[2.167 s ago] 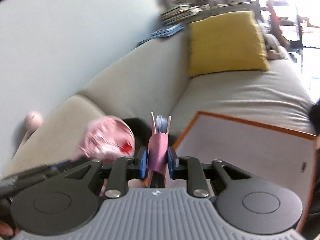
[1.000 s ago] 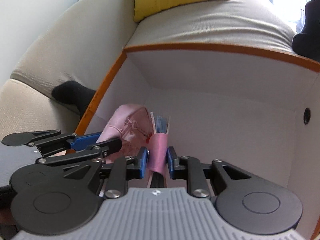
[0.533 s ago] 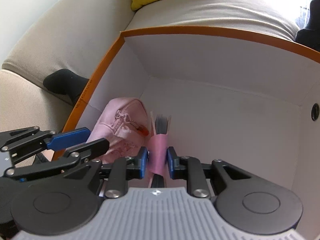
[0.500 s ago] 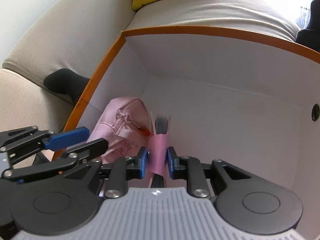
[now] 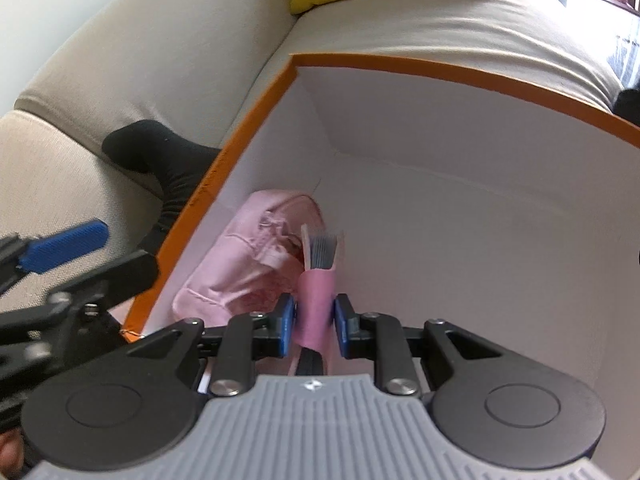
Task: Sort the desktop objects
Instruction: 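Open the left tool to drop the pink pouch into the box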
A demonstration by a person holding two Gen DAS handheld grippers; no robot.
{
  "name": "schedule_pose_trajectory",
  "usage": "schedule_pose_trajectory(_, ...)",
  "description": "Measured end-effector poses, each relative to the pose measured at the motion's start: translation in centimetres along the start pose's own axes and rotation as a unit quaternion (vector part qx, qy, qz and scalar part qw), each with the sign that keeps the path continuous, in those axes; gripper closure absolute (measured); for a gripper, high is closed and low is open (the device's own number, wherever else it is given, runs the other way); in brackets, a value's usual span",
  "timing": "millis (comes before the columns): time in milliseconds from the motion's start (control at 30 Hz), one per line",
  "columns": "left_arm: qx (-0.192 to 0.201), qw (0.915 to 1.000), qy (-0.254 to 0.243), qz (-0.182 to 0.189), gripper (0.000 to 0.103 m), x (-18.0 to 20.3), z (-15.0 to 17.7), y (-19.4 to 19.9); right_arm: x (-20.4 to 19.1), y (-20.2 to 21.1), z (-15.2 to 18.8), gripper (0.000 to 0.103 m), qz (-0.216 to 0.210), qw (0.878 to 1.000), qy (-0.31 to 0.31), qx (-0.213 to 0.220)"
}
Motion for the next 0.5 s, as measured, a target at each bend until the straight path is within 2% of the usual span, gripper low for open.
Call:
schedule_pose_trajectory(133,-0.026,0.9988,0.034,0.023,0.036,-0.6,0.9,-1.1,-0.6,-0.2,-0.2,0.079,-0.001,1.000,0.008,-0.001)
schedule_pose_trajectory(233,-0.039,0.9979,0.045,0.024,0.047,-0.9,1.6,-1.7,-1.0,-0.6,-0.5,0.079,-0.003,1.000,0.006,-0.005)
schedule_pose_trajectory(300,-0.040,0.9970,0.054,0.039,0.061,-0.9,1.8,-1.8,-1.1,-0.5,-0.4,0.079,-0.005,1.000,0.006,-0.007)
schedule_pose_trajectory(367,-0.043,0.9958,0.062,0.051,0.069,-1.0,1.9,-1.8,-1.0,-0.3,-0.2,0.079,-0.005,1.000,0.008,-0.007)
schedule_pose_trajectory(400,-0.044,0.9954,0.063,0.056,0.077,-0.9,2.0,-1.9,-0.9,-0.2,-0.2,0.079,-0.005,1.000,0.009,-0.008)
schedule_pose_trajectory(433,-0.046,0.9950,0.064,0.062,0.078,-0.8,2.1,-1.9,-0.8,-0.1,-0.2,0.079,-0.004,1.000,0.010,-0.009)
schedule_pose_trajectory(500,-0.044,0.9962,0.057,0.050,0.087,-0.5,2.2,-1.7,-0.6,0.3,-0.1,0.079,-0.003,1.000,0.010,-0.011)
Point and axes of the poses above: each gripper's, at about its wrist camera, not at the fingertips, and y roughly against the way its jaws point, x to its right, z to its underside, the point moved 3 cm from there along -y, roughly the way its jaws point, and after that the axes turned 6 degrees about x, right-handed, at the moved point
